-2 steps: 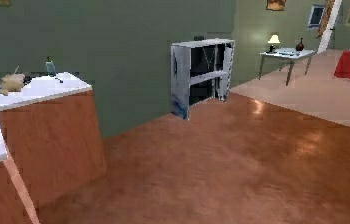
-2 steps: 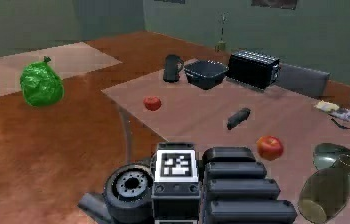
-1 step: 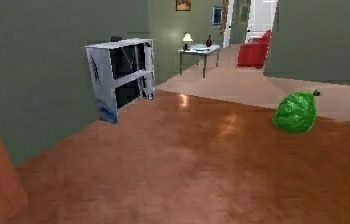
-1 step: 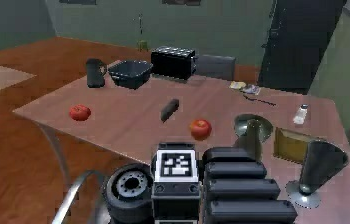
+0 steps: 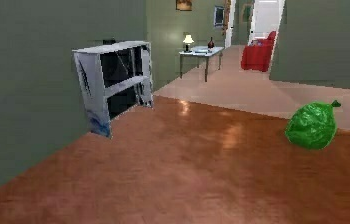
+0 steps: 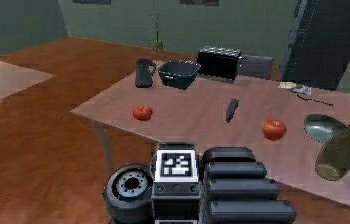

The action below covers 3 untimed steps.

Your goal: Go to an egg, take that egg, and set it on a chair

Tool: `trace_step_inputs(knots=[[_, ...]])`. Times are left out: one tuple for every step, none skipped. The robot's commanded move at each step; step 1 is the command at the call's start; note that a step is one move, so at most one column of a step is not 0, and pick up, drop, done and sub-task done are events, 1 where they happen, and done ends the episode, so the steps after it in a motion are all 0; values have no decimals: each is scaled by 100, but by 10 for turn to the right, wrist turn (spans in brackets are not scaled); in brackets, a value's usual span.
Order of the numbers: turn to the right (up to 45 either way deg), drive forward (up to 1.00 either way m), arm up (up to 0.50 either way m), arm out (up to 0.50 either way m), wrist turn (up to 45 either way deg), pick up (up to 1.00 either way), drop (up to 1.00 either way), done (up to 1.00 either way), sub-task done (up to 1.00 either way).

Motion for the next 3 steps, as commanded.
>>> trace_step_inputs(knots=[[210,0,0,0,0,0,0,0,0],[0,30,0,0,0,0,0,0,0],[450,0,0,0,0,0,0,0,0]])
